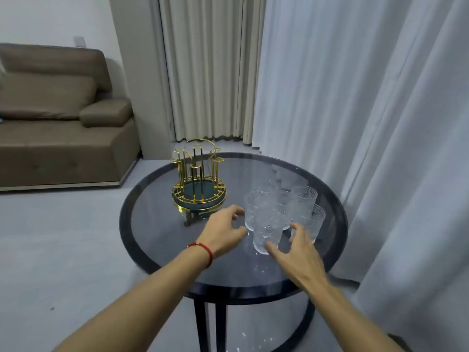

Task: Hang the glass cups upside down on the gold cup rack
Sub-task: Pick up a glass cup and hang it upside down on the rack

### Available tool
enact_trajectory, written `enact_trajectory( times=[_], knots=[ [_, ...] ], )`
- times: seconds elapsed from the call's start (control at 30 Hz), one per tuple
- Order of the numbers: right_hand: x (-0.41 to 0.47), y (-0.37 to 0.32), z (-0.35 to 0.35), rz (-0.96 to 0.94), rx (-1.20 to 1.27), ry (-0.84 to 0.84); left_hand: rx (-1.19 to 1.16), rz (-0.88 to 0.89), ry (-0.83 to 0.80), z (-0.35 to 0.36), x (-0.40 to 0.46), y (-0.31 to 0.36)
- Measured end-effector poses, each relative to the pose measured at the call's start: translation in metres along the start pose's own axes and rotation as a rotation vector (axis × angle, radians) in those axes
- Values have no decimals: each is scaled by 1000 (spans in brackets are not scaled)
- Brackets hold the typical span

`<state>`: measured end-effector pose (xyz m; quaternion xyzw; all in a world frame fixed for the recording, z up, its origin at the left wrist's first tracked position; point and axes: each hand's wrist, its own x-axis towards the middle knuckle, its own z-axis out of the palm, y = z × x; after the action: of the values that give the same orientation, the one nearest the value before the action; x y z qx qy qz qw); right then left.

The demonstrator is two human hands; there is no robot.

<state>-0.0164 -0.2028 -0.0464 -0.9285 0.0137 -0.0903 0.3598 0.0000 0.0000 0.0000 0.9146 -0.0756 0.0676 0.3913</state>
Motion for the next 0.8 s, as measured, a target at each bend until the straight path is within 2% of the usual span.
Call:
enact_trajectory(
  times=[0.1,0.2,0.3,0.37,0.5,0.6,0.67,0.8],
  knots=[
    [5,-1,20,82,263,-79,-198,-83,-9,21,-8,-11],
    [18,-4,35,109,321,-59,-312,-128,3,40,-8,-23],
    [25,-5,41,120,271,-20,-413,-196,22,41,6,-14],
    [22,-6,42,86,200,12,-469,-171,64,43,9,-9],
    [10,-10,38,-183,-3,87,-522,-128,-6,37,3,-7],
    [7,-24,33,-322,125,66,-592,-175,117,19,5,-5],
    [11,-37,30,-352,233,44,-768,-237,183,6,11,-7],
    [28,-71,29,-191,452,-89,-1152,-272,140,-14,25,-25]
  ],
)
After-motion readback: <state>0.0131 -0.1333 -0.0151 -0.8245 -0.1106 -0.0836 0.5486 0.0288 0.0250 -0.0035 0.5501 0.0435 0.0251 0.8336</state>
